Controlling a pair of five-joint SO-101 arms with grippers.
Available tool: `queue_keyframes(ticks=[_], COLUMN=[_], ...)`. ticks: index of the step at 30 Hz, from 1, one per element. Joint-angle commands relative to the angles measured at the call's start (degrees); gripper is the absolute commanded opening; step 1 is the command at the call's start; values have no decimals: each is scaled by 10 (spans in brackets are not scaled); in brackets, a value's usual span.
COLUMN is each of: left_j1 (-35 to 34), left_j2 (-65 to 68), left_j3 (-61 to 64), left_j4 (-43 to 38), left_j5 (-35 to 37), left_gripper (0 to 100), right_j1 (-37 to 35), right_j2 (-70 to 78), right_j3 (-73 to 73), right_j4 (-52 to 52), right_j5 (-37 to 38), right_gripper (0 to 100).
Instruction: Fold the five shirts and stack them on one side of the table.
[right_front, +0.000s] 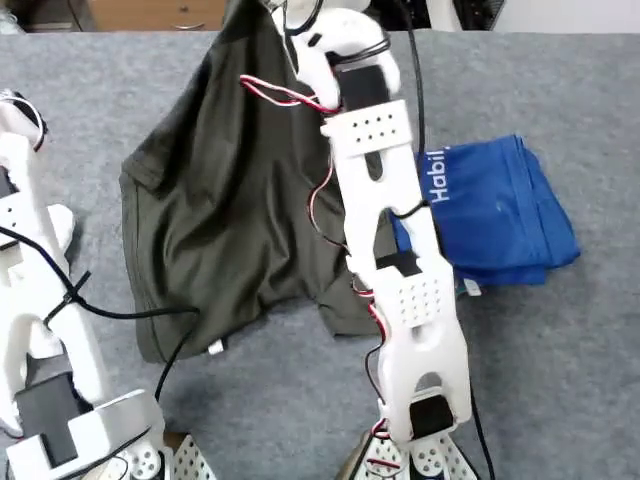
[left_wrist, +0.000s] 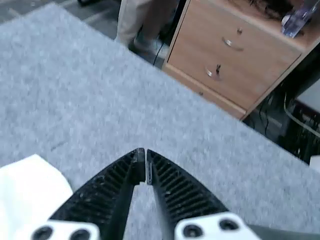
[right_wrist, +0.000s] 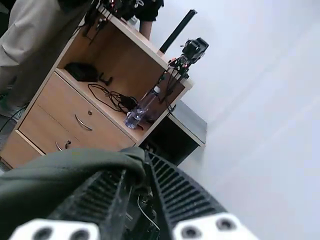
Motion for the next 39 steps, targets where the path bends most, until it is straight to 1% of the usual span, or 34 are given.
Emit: queue_keyframes(ticks=[1,2,4,6,8,10,13,15,16,19,23,25,26,27,29,31,33,36,39], left_j1=[20,30,55,88,112,125,127,125,123,123,113,106,105,105,105,108,113,129,144], left_j2=[-18,-18,-8,13,37,64,107,131,142,167,182,177,172,166,162,160,161,161,162], left_j3=[-36,-36,-25,5,37,60,81,84,86,88,84,81,76,68,39,11,-19,-50,-69], left_j4=[41,60,103,119,116,102,65,62,65,75,77,78,89,111,170,222,258,278,277], left_j5=[2,2,4,3,2,1,1,0,-11,-74,-140,-151,-144,-121,-43,54,126,179,236], left_gripper=[19,24,67,112,136,136,138,140,140,140,140,140,140,140,140,140,140,140,140], right_j1=[10,10,10,11,11,11,11,20,23,33,45,49,49,48,48,51,52,55,54], right_j2=[-2,-2,-2,-3,-5,-6,-4,-3,-3,-3,-7,-7,-5,-4,-4,-3,-2,4,15], right_j3=[-57,-56,-50,-46,-46,-46,-46,-43,-42,-42,-46,-47,-47,-47,-46,-43,-42,-43,-46], right_j4=[46,50,53,73,107,131,147,148,148,161,241,274,292,309,327,331,333,331,324], right_j5=[0,0,0,3,4,4,4,3,2,3,4,0,-1,-4,-30,-60,-86,-106,-105], right_gripper=[5,5,5,5,5,5,5,5,5,5,5,5,5,5,5,5,5,5,5])
